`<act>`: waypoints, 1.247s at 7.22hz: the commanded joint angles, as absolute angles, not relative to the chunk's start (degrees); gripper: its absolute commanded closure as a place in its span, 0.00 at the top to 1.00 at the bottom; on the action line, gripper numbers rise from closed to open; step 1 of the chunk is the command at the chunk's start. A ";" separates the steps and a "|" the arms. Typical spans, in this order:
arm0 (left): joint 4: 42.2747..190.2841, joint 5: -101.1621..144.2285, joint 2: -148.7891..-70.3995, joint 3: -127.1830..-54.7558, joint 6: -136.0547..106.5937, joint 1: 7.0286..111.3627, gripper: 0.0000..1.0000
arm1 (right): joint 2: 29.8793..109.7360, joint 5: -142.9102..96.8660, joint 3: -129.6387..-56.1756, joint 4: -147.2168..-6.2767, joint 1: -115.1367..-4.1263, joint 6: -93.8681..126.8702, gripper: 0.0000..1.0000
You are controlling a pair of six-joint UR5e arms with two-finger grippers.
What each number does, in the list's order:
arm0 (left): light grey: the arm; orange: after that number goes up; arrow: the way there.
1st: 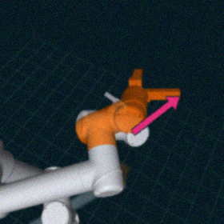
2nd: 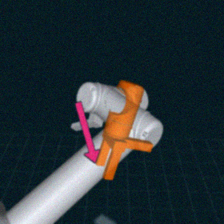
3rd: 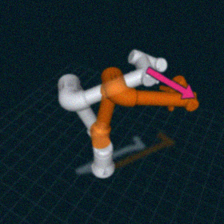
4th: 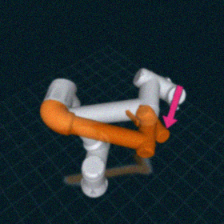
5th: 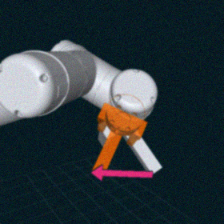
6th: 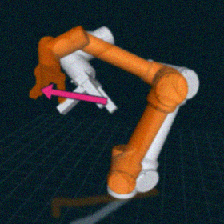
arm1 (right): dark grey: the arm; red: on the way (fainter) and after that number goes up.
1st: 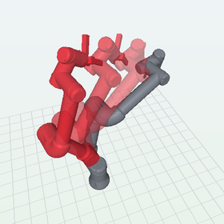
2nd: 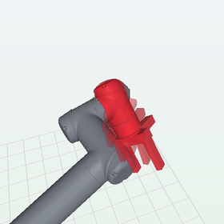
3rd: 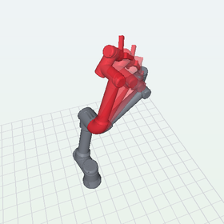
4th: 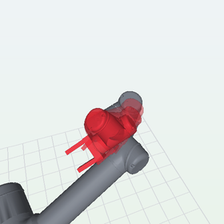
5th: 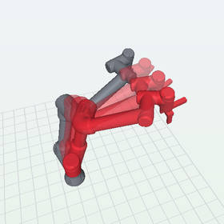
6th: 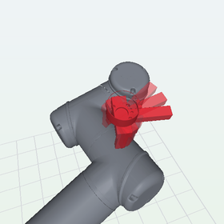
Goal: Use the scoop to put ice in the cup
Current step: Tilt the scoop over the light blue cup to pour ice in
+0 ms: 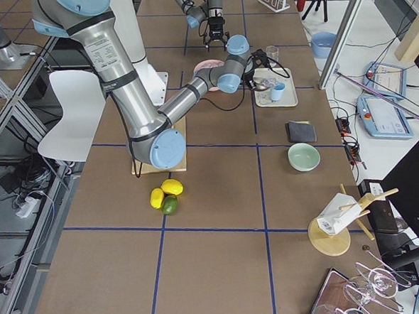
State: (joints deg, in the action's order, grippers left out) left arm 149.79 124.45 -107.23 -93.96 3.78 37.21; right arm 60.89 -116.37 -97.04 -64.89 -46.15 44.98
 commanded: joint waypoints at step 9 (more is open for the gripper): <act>149.94 124.37 -107.14 -93.96 3.78 37.18 1.00 | 55.38 -119.97 -97.91 -79.34 -46.67 43.60 0.00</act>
State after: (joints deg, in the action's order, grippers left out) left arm 149.87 124.37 -107.15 -93.95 3.78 37.18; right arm 56.40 -119.96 -97.90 -76.97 -46.73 44.28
